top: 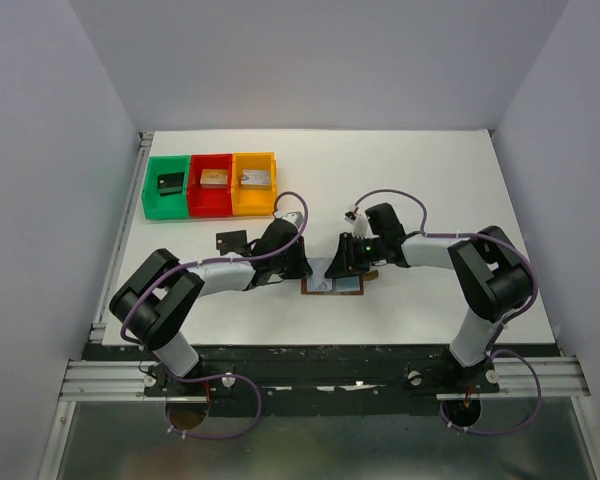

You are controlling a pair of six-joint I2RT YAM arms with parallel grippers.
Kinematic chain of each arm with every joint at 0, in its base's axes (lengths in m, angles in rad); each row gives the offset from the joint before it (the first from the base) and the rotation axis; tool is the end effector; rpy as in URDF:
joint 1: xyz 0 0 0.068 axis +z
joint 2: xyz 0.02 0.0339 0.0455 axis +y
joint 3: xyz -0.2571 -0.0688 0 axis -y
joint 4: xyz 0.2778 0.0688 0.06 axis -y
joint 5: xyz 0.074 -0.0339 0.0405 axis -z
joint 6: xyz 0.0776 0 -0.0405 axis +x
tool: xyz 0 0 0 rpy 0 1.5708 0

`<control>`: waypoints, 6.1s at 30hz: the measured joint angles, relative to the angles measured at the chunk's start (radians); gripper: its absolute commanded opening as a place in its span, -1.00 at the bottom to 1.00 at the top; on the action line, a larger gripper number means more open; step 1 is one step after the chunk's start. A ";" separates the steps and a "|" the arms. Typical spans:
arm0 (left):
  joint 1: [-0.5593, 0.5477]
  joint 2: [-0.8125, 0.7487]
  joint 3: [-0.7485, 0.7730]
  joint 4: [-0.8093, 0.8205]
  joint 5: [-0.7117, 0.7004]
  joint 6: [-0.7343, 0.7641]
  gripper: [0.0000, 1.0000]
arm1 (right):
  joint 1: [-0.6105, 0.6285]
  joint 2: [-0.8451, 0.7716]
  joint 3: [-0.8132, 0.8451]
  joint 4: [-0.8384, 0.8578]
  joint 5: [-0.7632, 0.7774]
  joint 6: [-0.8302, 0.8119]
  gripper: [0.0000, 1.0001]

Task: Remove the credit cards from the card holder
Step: Remove the credit card from the card holder.

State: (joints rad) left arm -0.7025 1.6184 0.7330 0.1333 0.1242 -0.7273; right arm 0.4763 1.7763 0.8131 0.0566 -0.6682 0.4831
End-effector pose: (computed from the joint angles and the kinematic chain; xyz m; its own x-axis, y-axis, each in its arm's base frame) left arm 0.2722 -0.2430 0.0901 -0.8617 -0.1349 -0.4892 0.1838 0.8155 -0.5487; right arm 0.3010 0.2094 0.0651 -0.9445 -0.0770 -0.3193 -0.2942 0.6304 0.7184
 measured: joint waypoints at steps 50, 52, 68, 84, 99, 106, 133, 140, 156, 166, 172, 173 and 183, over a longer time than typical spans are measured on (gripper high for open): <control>0.000 0.002 0.000 -0.002 -0.027 -0.037 -1.00 | -0.034 0.013 -0.196 0.451 -0.075 0.394 -0.27; 0.000 0.002 0.000 -0.002 -0.027 -0.037 -1.00 | -0.034 0.016 -0.199 0.471 -0.076 0.408 -0.26; 0.000 0.009 0.000 0.015 -0.026 -0.037 -1.00 | -0.040 0.078 -0.200 0.575 -0.107 0.460 -0.24; -0.002 0.019 0.000 0.046 -0.026 -0.024 -1.00 | -0.040 0.098 -0.198 0.596 -0.133 0.470 -0.26; -0.009 0.010 -0.007 0.044 -0.040 -0.026 -0.85 | -0.038 0.098 -0.198 0.602 -0.098 0.494 -0.32; -0.013 -0.011 -0.027 0.035 -0.052 -0.031 -0.72 | -0.037 0.096 -0.199 0.600 -0.095 0.491 -0.32; -0.020 -0.022 -0.035 0.027 -0.064 -0.040 -1.00 | -0.042 0.013 -0.202 0.470 -0.069 0.397 -0.29; -0.019 -0.020 -0.034 0.030 -0.060 -0.038 -1.00 | -0.044 0.013 -0.201 0.471 -0.081 0.397 -0.27; -0.019 -0.013 -0.036 0.053 -0.046 -0.039 -1.00 | -0.040 0.084 -0.180 0.553 -0.113 0.442 -0.26; -0.019 -0.010 -0.037 0.066 -0.034 -0.032 -1.00 | -0.021 0.113 -0.153 0.565 -0.127 0.448 -0.28; -0.020 -0.010 -0.039 0.066 -0.035 -0.033 -0.92 | -0.014 0.114 -0.152 0.569 -0.130 0.451 -0.31; -0.020 -0.011 -0.040 0.067 -0.035 -0.033 -0.88 | -0.014 0.113 -0.152 0.568 -0.130 0.450 -0.31; -0.026 -0.045 -0.072 0.056 -0.050 -0.046 -0.71 | -0.006 0.076 -0.152 0.490 -0.129 0.402 -0.32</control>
State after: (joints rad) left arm -0.7288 1.5734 0.6609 0.1890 0.0738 -0.7734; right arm 0.4706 1.8523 0.6609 0.5468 -0.7967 0.8848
